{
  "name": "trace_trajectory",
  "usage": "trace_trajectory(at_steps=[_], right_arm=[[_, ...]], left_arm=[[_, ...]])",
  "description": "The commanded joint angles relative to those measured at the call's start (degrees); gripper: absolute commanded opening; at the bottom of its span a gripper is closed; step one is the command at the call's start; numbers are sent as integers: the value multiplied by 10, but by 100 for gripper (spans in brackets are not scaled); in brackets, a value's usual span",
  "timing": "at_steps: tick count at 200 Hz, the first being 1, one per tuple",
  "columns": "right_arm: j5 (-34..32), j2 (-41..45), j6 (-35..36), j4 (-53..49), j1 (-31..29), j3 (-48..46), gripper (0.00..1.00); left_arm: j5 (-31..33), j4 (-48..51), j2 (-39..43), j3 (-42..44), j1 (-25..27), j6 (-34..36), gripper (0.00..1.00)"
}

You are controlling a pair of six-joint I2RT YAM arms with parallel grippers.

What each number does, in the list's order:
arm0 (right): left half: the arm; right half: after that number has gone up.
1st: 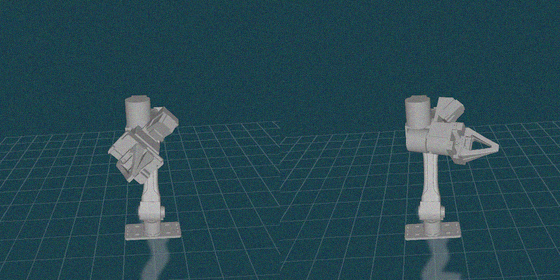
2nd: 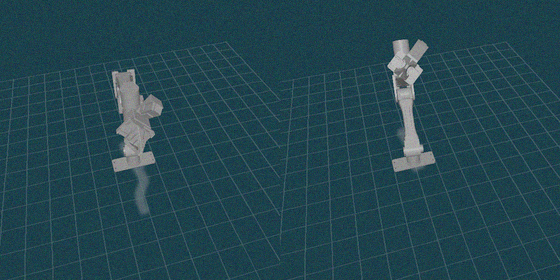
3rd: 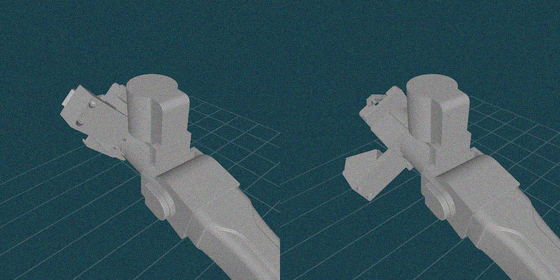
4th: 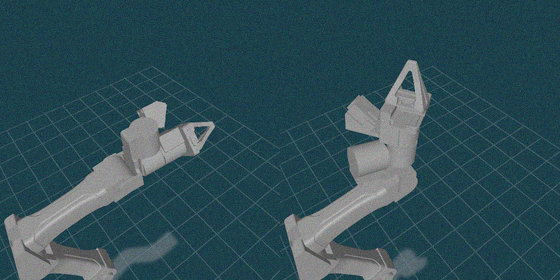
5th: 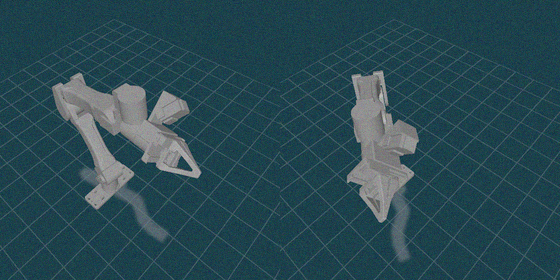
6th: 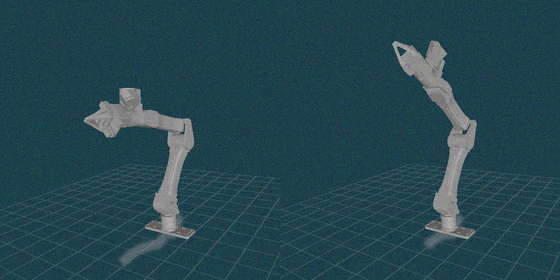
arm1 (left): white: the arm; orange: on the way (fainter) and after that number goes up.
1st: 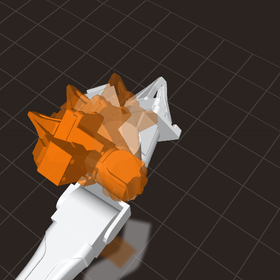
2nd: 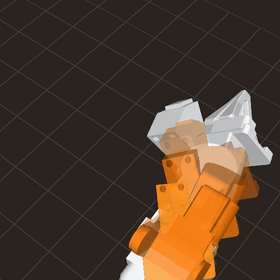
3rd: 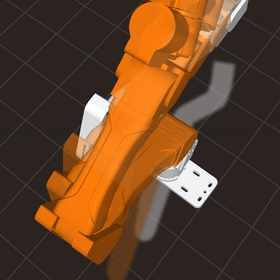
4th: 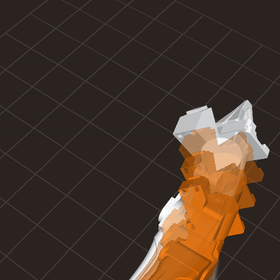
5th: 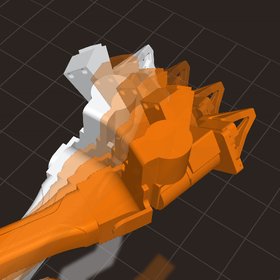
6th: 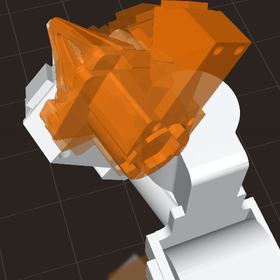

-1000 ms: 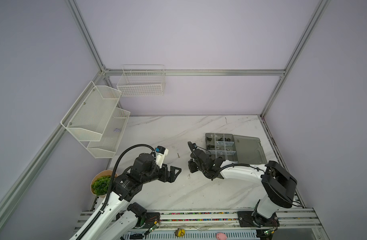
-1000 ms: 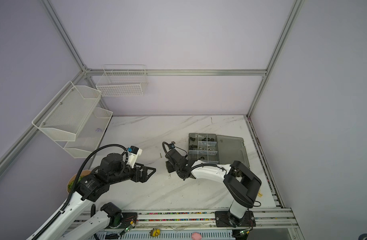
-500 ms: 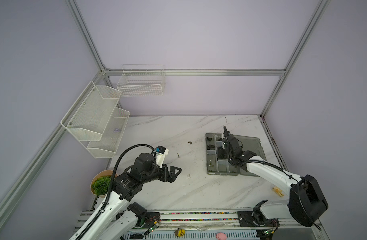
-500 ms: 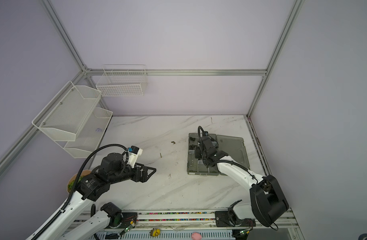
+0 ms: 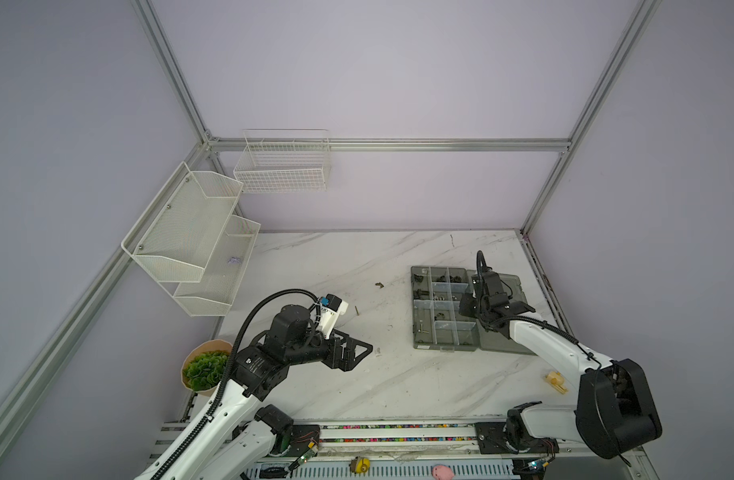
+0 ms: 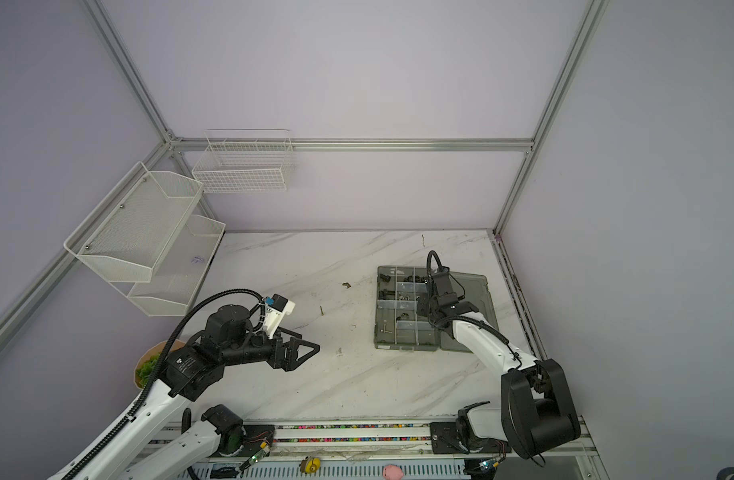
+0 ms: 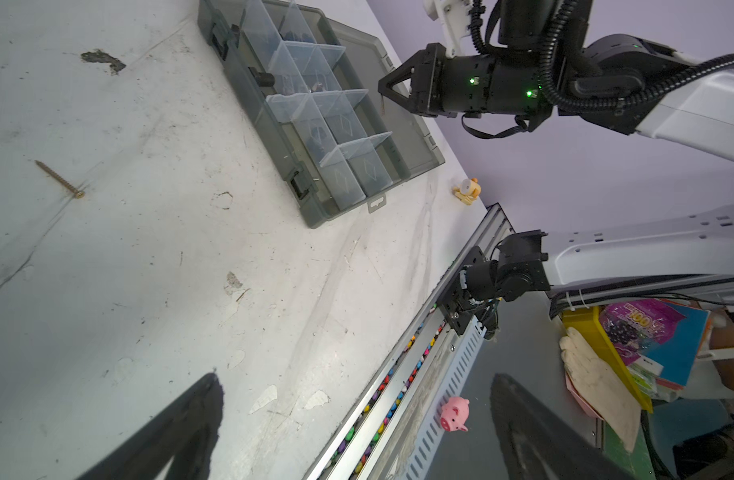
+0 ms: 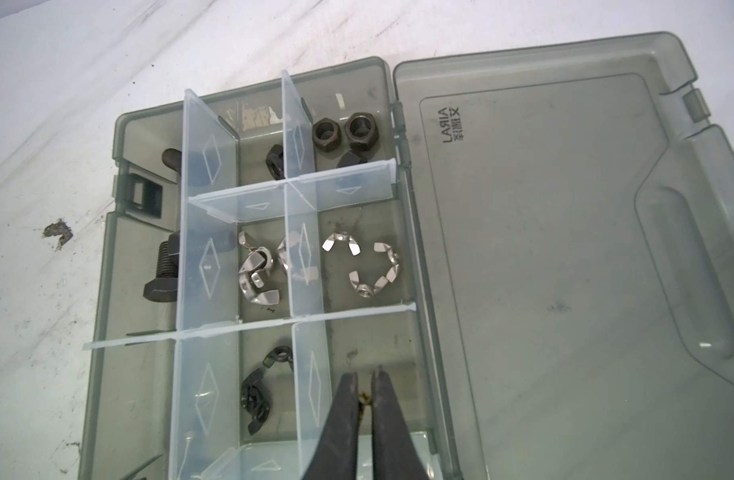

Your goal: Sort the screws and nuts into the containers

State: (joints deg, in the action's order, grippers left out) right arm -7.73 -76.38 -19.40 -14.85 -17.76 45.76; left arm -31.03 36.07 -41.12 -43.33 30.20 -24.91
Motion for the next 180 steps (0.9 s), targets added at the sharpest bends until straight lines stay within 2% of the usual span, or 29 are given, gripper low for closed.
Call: trace_trajectory(at_steps=[1, 33, 75, 87, 102, 111, 129, 141, 156, 180], right_arm=[[1, -15, 9, -12, 2, 6, 9], [5, -20, 9, -13, 3, 6, 10], [-5, -13, 16, -15, 2, 6, 33], [1, 0, 30, -3, 2, 0, 34], [40, 17, 38, 27, -9, -7, 37], [66, 22, 39, 47, -31, -4, 38], [59, 13, 34, 101, -126, 9, 41], [80, -19, 27, 141, -175, 29, 43], [101, -89, 15, 182, -224, 63, 43], [84, -209, 8, 217, -275, 134, 43]], left_arm=[[-24, -38, 22, 24, 6, -1, 100], [-11, -34, 22, 22, 6, 0, 99], [-4, -28, 21, 19, 6, 2, 100], [4, -25, 24, 19, 6, 3, 100], [21, -21, 31, 17, 6, 4, 100], [39, -15, 36, 15, 6, 5, 100], [96, 5, 39, 10, 4, 2, 100], [139, 21, 35, 4, 3, -1, 100], [170, 33, 30, -1, -2, -4, 100], [181, 38, 26, -4, -10, -6, 100]])
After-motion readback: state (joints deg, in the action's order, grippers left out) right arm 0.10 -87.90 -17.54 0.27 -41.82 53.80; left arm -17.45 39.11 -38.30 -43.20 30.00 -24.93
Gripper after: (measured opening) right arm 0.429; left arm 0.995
